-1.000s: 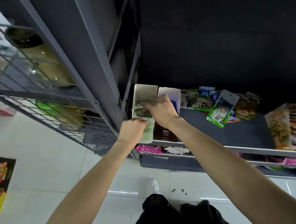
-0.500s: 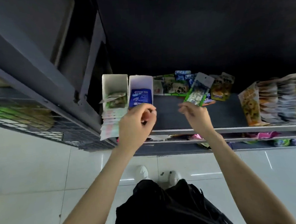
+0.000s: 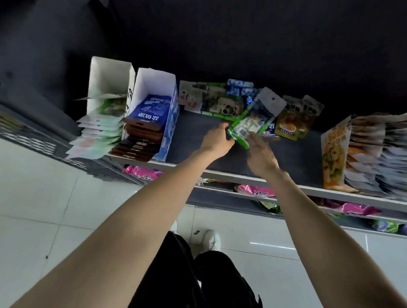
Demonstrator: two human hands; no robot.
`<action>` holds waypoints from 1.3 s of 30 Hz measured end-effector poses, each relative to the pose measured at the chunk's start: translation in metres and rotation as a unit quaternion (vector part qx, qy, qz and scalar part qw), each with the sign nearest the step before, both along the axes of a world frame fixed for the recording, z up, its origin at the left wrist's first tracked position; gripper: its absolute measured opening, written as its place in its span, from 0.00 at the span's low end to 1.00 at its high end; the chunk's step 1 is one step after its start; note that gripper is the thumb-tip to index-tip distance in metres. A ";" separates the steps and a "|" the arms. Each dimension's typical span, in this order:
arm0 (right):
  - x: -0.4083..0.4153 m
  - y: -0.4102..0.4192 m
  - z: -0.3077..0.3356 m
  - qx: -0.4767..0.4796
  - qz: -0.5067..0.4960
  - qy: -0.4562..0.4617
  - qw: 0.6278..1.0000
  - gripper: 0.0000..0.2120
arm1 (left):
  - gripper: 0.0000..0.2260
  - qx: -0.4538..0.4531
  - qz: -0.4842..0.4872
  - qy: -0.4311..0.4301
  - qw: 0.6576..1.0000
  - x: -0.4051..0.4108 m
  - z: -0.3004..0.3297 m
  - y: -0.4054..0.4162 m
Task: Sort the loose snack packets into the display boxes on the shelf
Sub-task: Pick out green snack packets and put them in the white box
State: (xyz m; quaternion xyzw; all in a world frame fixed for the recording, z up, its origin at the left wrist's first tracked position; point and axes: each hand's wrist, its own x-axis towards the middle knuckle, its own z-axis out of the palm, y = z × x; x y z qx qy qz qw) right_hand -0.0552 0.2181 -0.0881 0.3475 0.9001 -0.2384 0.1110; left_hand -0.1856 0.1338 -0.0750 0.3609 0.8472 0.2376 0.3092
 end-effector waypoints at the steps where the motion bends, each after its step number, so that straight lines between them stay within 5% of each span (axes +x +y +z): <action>1: 0.001 -0.001 -0.008 0.015 0.014 0.022 1.000 0.29 | 0.25 -0.012 0.006 0.003 1.000 0.000 -0.007 0.007; 5: 0.015 -0.011 -0.011 0.016 0.039 0.117 0.992 0.23 | 0.25 -0.038 0.027 0.048 0.998 0.004 -0.021 0.016; 8: 0.020 -0.018 0.012 -0.093 -0.079 0.124 0.985 0.18 | 0.19 -0.053 0.035 0.039 0.997 0.014 -0.018 0.002; 12: 0.013 -0.019 0.050 -0.222 -0.295 0.224 0.902 0.30 | 0.08 0.073 0.084 0.027 0.993 0.036 0.008 -0.024; 14: 0.012 -0.022 0.071 -0.270 -0.352 0.276 0.853 0.33 | 0.05 0.135 0.060 0.087 0.985 0.046 0.027 -0.044; 17: 0.017 -0.035 0.103 -0.304 -0.372 0.324 0.815 0.26 | 0.03 0.231 0.010 0.214 0.949 0.052 0.058 -0.085; 20: 0.018 -0.050 0.130 -0.339 -0.349 0.357 0.797 0.05 | 0.07 0.324 -0.050 0.317 0.890 0.040 0.084 -0.127; 22: 0.010 -0.062 0.144 -0.349 -0.295 0.376 0.806 0.10 | 0.11 0.343 -0.085 0.348 0.868 0.026 0.097 -0.152; 26: -0.025 -0.084 0.164 -0.250 -0.220 0.396 0.856 0.17 | 0.18 0.256 -0.036 0.383 0.887 -0.020 0.115 -0.190; 30: -0.078 -0.108 0.181 -0.177 -0.207 0.445 0.853 0.12 | 0.17 0.194 0.099 0.373 0.902 -0.082 0.134 -0.222; 34: -0.143 -0.137 0.188 -0.129 -0.194 0.485 0.843 0.10 | 0.16 0.094 0.045 0.362 0.927 -0.123 0.133 -0.227; 39: -0.201 -0.152 0.181 0.001 -0.125 0.478 0.869 0.15 | 0.22 0.030 -0.023 0.407 0.913 -0.147 0.127 -0.214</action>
